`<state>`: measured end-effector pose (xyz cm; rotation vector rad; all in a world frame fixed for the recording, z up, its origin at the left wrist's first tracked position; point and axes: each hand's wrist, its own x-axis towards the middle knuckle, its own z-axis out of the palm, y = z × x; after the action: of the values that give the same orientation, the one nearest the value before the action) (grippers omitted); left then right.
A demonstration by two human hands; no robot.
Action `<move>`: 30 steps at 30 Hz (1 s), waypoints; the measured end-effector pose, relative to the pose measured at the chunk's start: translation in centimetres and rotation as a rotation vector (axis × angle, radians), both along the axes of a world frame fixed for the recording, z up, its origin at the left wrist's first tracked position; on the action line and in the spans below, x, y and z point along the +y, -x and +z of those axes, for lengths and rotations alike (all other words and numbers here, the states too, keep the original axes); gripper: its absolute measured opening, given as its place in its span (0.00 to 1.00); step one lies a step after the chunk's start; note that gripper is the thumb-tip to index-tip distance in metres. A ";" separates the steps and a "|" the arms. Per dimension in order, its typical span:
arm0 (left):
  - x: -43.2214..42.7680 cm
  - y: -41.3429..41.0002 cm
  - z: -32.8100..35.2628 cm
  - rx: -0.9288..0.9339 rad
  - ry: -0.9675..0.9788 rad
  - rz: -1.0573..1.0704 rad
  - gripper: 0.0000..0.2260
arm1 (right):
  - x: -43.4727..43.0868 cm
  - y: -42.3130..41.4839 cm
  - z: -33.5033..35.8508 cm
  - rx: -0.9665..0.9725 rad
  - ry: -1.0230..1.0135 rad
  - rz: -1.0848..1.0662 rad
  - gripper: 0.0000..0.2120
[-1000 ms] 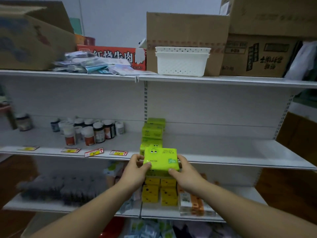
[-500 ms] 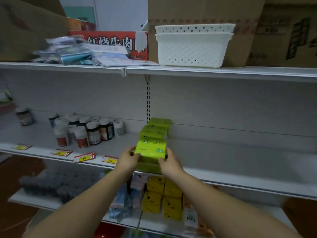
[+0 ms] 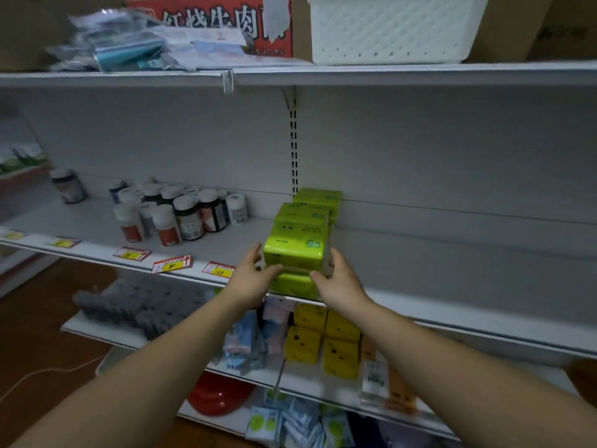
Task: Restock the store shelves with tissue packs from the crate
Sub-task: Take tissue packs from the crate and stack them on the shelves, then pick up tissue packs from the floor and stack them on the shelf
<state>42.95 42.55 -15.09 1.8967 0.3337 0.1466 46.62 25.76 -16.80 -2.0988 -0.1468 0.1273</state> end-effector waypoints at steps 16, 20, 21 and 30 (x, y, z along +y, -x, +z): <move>4.5 17.9 -10.9 0.305 -0.123 -0.341 0.32 | -1.2 22.7 -9.7 0.239 0.184 -0.097 0.23; 5.1 21.4 -15.3 0.367 -0.138 -0.406 0.32 | -1.0 26.1 -14.1 0.300 0.277 -0.049 0.23; 5.2 22.0 -16.6 0.381 -0.144 -0.408 0.32 | -1.2 26.7 -15.2 0.315 0.295 -0.034 0.23; 2.8 23.4 -33.7 0.510 -0.177 -0.391 0.32 | -4.5 27.5 -30.5 0.375 0.407 0.038 0.23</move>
<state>19.56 45.34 -48.82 2.1214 0.2879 -0.5947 19.13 21.28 -47.33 -2.4310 0.0724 0.6132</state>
